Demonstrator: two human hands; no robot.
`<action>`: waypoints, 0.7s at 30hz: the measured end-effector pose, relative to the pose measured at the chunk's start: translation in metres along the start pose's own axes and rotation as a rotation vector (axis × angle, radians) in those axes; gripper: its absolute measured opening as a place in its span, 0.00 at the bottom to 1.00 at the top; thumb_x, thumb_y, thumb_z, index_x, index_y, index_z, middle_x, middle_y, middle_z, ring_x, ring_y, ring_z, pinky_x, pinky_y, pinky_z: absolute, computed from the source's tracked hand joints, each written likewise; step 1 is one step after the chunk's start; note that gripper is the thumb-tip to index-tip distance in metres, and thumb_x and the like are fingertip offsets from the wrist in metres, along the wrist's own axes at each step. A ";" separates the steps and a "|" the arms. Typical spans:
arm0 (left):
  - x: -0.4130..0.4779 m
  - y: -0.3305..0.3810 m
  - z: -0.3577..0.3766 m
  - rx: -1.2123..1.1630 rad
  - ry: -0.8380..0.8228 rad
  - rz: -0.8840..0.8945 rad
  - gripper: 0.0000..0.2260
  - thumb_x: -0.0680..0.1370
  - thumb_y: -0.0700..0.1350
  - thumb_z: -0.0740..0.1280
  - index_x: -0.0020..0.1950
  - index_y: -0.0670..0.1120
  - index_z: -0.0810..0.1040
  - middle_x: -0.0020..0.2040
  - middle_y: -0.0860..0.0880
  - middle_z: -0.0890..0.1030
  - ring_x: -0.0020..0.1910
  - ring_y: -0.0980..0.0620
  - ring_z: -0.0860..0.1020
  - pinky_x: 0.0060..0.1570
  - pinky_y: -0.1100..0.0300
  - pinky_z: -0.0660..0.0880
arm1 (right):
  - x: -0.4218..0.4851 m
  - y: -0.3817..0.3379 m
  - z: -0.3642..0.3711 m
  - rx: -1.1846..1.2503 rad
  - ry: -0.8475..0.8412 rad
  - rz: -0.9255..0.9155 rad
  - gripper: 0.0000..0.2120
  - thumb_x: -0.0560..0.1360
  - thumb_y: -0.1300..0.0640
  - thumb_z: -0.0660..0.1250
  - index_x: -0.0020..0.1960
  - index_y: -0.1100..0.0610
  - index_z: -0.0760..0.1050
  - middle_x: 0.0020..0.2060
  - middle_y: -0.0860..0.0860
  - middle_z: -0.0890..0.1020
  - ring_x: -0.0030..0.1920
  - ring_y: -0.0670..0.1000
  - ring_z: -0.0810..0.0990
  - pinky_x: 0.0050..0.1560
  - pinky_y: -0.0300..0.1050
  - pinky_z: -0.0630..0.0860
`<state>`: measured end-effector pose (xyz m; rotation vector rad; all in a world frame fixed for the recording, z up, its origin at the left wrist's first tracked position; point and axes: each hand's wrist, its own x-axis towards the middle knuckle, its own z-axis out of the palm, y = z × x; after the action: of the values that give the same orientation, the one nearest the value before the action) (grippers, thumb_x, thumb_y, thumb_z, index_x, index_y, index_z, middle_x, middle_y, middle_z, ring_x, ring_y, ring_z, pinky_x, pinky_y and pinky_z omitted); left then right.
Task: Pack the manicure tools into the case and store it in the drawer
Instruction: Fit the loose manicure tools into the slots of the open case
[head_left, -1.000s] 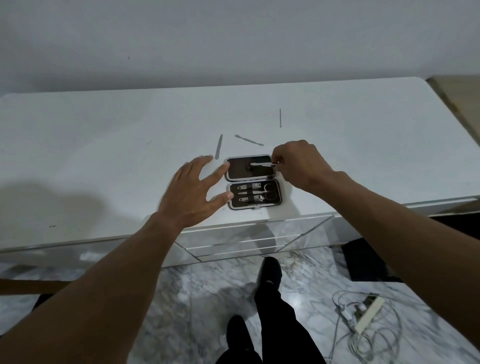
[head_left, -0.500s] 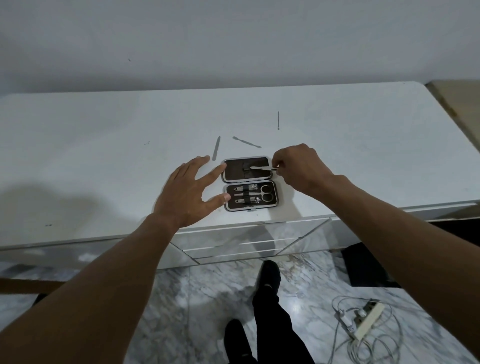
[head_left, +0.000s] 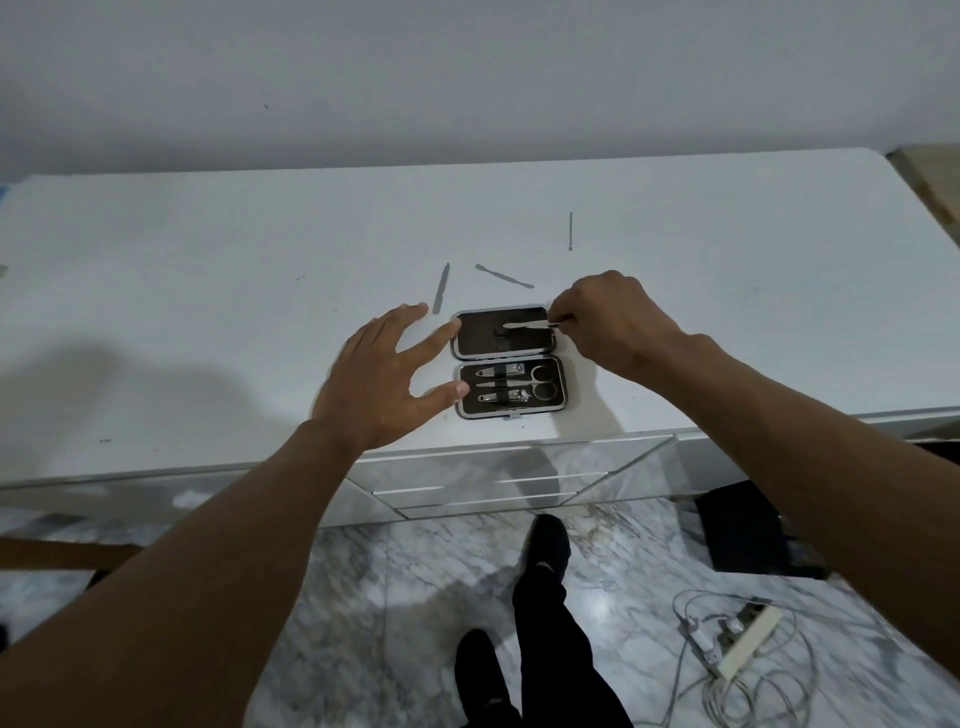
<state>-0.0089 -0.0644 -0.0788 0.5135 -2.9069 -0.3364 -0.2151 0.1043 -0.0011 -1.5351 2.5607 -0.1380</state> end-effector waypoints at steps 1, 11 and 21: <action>0.000 0.000 0.000 0.000 -0.002 0.000 0.31 0.75 0.70 0.52 0.76 0.59 0.62 0.76 0.48 0.64 0.75 0.47 0.61 0.71 0.46 0.61 | -0.001 0.002 -0.001 -0.007 0.004 0.002 0.12 0.73 0.66 0.62 0.48 0.57 0.83 0.44 0.58 0.85 0.45 0.62 0.80 0.44 0.49 0.77; -0.001 0.002 0.000 -0.008 0.008 -0.001 0.30 0.76 0.70 0.53 0.76 0.60 0.61 0.76 0.48 0.64 0.75 0.48 0.61 0.71 0.49 0.60 | 0.002 -0.009 -0.002 -0.002 -0.029 -0.026 0.12 0.72 0.66 0.63 0.48 0.57 0.83 0.44 0.57 0.84 0.46 0.61 0.81 0.47 0.52 0.79; -0.001 0.002 -0.002 -0.015 0.006 -0.007 0.31 0.75 0.70 0.53 0.76 0.60 0.62 0.76 0.49 0.64 0.75 0.48 0.61 0.71 0.47 0.61 | 0.007 -0.021 -0.001 0.064 -0.043 -0.007 0.07 0.74 0.61 0.64 0.47 0.58 0.82 0.45 0.57 0.83 0.47 0.60 0.80 0.47 0.50 0.77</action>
<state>-0.0084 -0.0628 -0.0767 0.5220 -2.8953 -0.3562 -0.1999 0.0884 0.0031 -1.5076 2.4930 -0.1841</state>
